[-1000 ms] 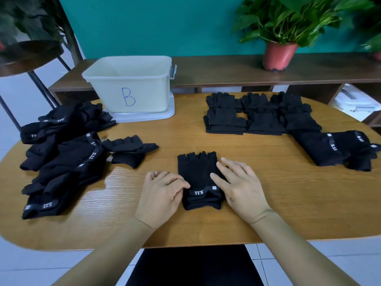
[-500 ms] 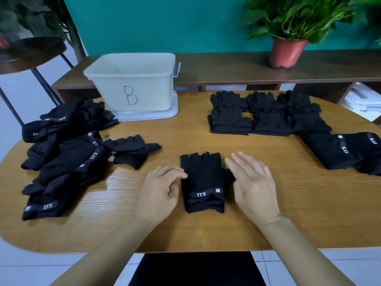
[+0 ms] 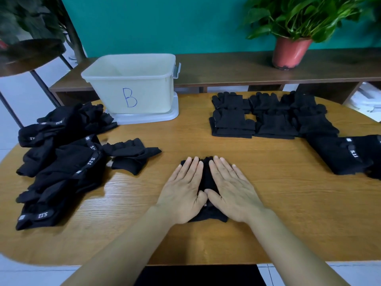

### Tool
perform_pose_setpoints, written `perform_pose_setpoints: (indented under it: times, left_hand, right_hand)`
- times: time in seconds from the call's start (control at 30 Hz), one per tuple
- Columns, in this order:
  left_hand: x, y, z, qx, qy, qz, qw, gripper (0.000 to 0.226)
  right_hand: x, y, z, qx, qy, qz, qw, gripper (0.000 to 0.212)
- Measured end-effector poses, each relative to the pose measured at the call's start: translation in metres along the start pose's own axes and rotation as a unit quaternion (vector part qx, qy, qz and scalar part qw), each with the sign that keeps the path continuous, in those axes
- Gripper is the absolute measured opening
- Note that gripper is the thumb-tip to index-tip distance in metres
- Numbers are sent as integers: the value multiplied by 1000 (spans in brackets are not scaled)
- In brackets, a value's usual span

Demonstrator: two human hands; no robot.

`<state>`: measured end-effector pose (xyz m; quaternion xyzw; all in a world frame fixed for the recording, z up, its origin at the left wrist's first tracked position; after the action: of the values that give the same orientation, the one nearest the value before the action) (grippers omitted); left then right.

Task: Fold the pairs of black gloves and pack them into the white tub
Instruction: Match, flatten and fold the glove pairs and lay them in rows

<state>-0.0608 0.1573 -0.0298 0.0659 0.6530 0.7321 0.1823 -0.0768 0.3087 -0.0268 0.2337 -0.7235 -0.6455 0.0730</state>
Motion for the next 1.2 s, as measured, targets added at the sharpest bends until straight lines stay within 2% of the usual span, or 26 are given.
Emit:
perform_pose_setpoints:
  times: [0.13, 0.27, 0.37, 0.47, 0.57, 0.7, 0.8, 0.9, 1.07, 1.13, 1.2]
  left_hand:
    - [1, -2, -9, -12, 34, 0, 999, 91]
    - [0, -4, -15, 5, 82, 1, 997, 97]
    - [-9, -2, -21, -14, 126, 7, 992, 103]
    - [-26, 6, -26, -76, 145, 51, 985, 99]
    - [-39, 12, -14, -107, 82, 81, 988, 87]
    - [-47, 5, 10, -69, -6, 21, 997, 72]
    - [-49, -2, 4, -32, -13, -10, 999, 72]
    - [-46, -5, -4, 13, -34, -24, 999, 82]
    - [-50, 0, -18, 23, -36, -14, 999, 92]
    - [-56, 5, -23, 21, -44, 28, 998, 92]
    - [-63, 14, -21, 18, -69, 103, 992, 83]
  right_hand:
    - [-1, 0, 8, 15, -22, 1, 1000, 72]
    - [-2, 0, 10, 24, -36, 3, 999, 71]
    - [-10, 3, 16, 105, -64, 19, 992, 74]
    - [-28, 11, 16, 192, -56, 78, 977, 82]
    - [-39, 16, -2, 157, -13, 107, 982, 77]
    - [-35, 8, -25, 104, 26, 57, 993, 70]
    - [-29, -2, -24, 62, 14, 1, 998, 75]
    - [-28, -5, -14, 45, 7, -12, 999, 77]
    - [-34, -1, 1, 63, -23, 13, 998, 82]
    - [-43, 5, 7, 113, -31, 65, 991, 77]
    - [-54, 12, 10, 137, -23, 150, 979, 76]
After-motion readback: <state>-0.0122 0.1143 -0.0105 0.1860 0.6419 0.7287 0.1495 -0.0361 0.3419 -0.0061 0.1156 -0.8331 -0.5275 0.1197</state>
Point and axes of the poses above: each hand's wrist, its own x-axis towards the middle knuckle, its own y-axis out of the back of the hand, z = x × y, the point moved 3 cm from there along x, towards the middle knuckle, and after that the axes turned 4 degrees about -z, right-handed, at the moved point
